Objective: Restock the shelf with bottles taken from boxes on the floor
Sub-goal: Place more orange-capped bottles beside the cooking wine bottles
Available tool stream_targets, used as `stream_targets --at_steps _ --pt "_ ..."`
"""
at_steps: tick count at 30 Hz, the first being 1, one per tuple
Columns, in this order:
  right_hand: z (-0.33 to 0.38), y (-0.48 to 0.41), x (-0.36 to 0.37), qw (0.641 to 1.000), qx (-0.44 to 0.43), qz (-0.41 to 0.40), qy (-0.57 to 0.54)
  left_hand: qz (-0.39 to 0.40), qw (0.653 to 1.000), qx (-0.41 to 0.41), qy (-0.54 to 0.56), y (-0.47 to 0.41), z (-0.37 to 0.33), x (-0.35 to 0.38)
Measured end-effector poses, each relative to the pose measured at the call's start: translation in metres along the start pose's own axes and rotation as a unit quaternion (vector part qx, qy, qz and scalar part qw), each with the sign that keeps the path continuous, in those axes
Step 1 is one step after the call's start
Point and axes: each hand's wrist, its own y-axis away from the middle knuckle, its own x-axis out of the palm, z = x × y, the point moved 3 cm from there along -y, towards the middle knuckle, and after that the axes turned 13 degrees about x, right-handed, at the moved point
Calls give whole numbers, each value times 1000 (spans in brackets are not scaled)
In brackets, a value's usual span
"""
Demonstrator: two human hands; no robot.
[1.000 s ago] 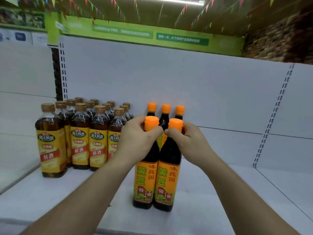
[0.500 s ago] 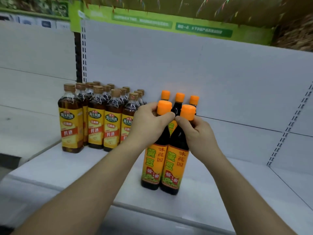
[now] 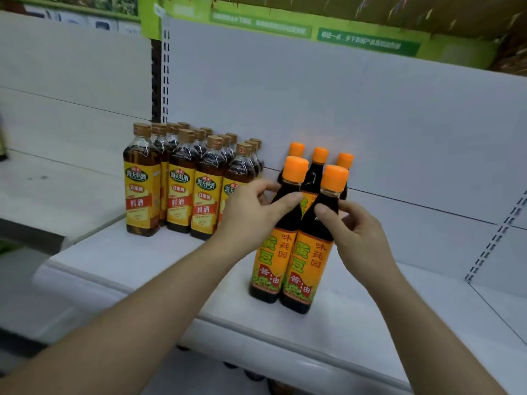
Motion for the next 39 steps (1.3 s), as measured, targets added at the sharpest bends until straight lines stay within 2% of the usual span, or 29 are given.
stream_targets --at_steps 4,9,12,16,21,39 --pt "-29 19 1 999 53 0 8 15 998 -59 -3 31 27 -8" --pt "-67 30 12 993 116 23 -6 167 978 -127 7 54 55 -1" --pt "-85 32 18 992 120 24 -11 214 966 -143 2 61 60 5" --pt "-93 36 25 993 109 26 -26 197 967 -162 31 68 64 10" --pt "-98 33 26 993 109 35 -24 171 973 -154 16 70 64 12" --pt "-100 -5 27 991 118 56 3 183 972 -146 10 44 87 26"
